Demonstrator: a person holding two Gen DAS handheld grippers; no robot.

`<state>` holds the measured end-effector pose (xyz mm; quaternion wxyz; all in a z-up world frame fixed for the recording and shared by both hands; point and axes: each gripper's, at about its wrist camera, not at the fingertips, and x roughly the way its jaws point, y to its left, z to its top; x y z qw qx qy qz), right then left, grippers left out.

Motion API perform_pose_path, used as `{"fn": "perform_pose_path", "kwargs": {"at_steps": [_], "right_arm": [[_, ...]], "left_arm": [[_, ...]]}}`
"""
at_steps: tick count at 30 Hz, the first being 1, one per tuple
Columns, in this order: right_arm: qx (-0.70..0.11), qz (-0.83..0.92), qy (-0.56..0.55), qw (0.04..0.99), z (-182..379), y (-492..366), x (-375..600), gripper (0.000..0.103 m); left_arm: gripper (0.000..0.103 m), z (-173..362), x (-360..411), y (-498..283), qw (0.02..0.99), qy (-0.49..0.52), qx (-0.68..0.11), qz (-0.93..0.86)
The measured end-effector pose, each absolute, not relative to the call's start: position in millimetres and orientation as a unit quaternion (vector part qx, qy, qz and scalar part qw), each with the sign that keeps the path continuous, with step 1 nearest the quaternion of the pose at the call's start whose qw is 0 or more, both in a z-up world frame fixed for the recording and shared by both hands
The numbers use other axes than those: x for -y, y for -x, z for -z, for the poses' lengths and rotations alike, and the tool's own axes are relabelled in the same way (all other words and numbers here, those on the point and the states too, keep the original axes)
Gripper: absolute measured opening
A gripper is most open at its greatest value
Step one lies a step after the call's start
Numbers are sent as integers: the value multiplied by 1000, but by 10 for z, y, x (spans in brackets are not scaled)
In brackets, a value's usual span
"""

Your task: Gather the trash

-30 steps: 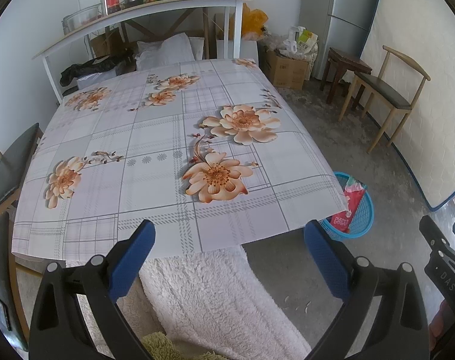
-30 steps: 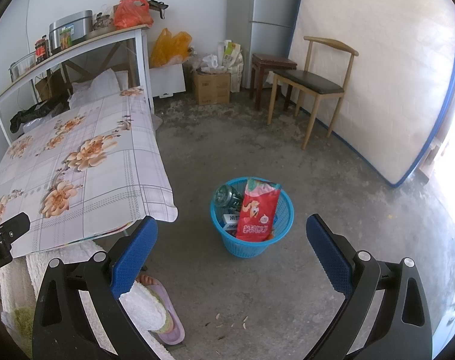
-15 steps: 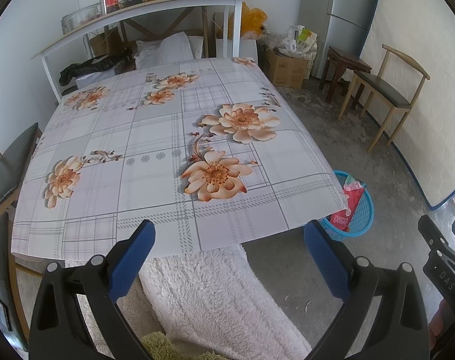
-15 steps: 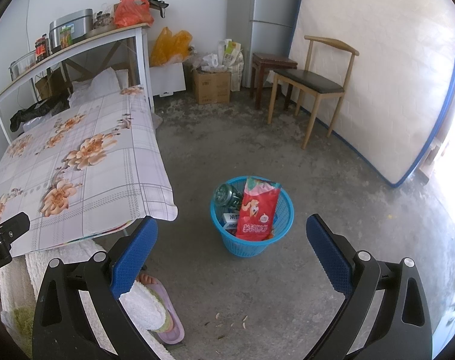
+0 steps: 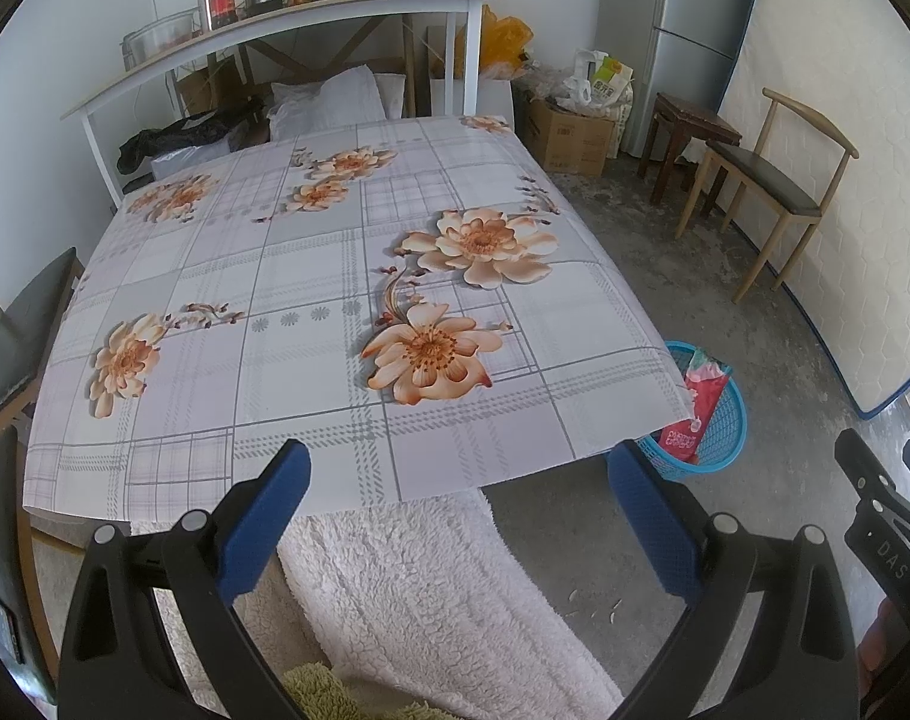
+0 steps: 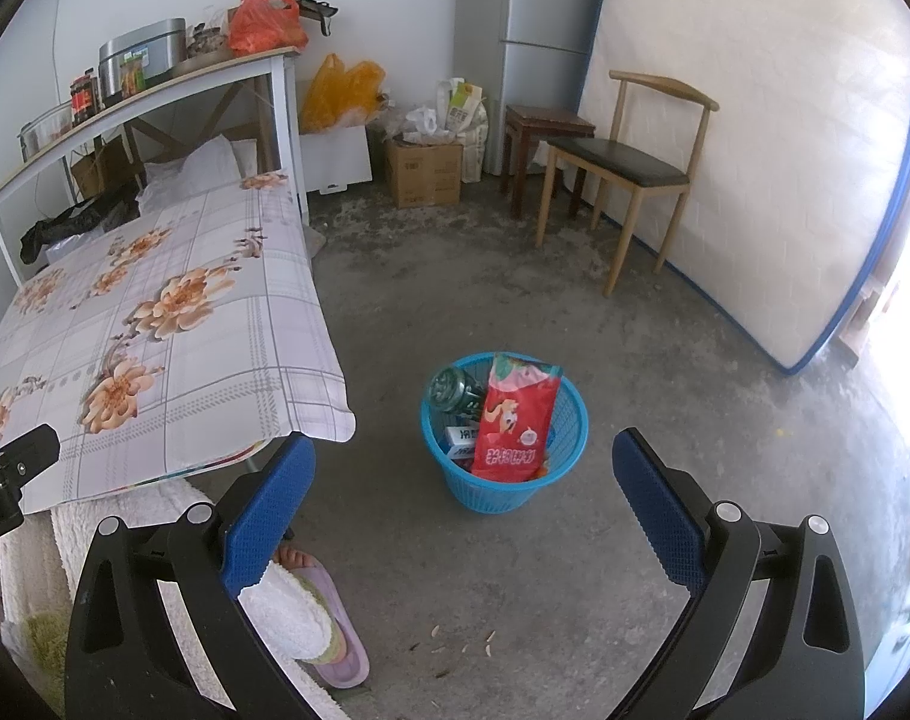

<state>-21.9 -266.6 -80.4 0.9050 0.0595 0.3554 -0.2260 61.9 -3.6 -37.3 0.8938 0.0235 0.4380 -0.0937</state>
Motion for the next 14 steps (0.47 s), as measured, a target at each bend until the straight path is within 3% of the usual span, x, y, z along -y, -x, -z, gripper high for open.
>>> {"fn": "perform_pose_path", "kwargs": {"at_steps": [14], "right_arm": [[-356,224,-59,905,803,209,2683,95]], "left_arm": [[97,379,50,-616,893,-24,-440,96]]}}
